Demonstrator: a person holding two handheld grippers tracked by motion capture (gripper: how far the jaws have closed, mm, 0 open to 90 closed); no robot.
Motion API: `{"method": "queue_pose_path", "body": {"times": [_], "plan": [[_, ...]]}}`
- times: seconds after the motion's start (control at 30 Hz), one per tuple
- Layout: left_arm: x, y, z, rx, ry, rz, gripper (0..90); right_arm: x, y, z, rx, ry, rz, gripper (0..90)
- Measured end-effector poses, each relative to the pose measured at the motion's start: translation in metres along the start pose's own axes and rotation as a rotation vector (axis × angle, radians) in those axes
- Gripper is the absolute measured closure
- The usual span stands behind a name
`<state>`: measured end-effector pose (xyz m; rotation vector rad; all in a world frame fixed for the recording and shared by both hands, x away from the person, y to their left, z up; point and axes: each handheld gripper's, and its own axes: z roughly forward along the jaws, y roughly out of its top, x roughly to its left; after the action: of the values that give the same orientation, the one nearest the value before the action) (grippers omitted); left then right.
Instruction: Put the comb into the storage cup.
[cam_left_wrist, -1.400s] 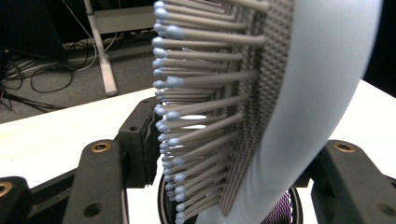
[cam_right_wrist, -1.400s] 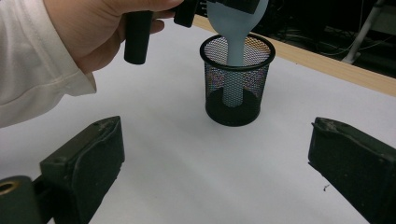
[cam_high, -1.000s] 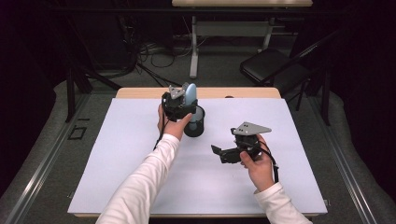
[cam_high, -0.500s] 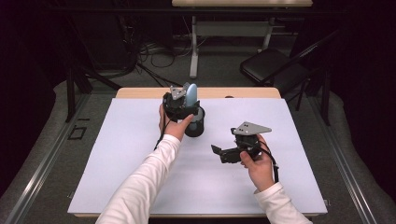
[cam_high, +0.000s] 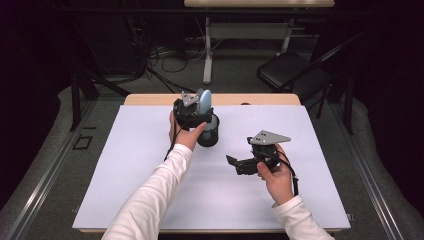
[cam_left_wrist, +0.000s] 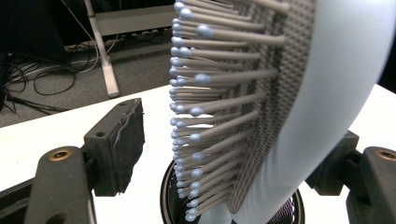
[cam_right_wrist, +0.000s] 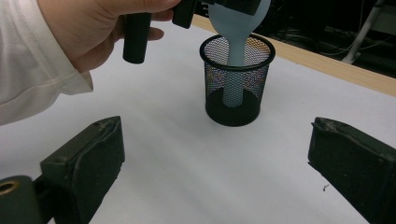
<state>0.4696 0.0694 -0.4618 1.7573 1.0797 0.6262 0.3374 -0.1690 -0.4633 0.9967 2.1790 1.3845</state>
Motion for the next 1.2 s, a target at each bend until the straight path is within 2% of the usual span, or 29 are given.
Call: {"method": "queue_pose_path", "body": {"times": [0.57, 0.7, 0.8, 1.13, 1.2], "plan": [[0.0031, 0.0017, -0.0026, -0.011, -0.022, -0.02, 24.1, 0.0006, -0.0002, 0.0005, 0.005, 0.0, -0.001, 3.5], [0.0035, 0.0017, -0.0024, -0.013, -0.027, -0.019, 20.9, 0.0009, -0.0003, 0.0008, 0.006, 0.001, 0.0, 3.5], [0.0045, 0.0011, -0.0014, -0.01, -0.024, -0.028, 15.2, 0.0004, -0.0004, 0.0009, 0.006, 0.0, -0.002, 3.5], [0.0046, 0.0019, -0.003, -0.016, -0.031, -0.033, 13.3, 0.0008, -0.0006, 0.0013, 0.007, 0.002, -0.001, 3.5], [0.0042, 0.0022, -0.0034, -0.014, -0.019, -0.024, 12.8, 0.0009, -0.0006, 0.0015, 0.007, 0.003, -0.001, 3.5]]}}
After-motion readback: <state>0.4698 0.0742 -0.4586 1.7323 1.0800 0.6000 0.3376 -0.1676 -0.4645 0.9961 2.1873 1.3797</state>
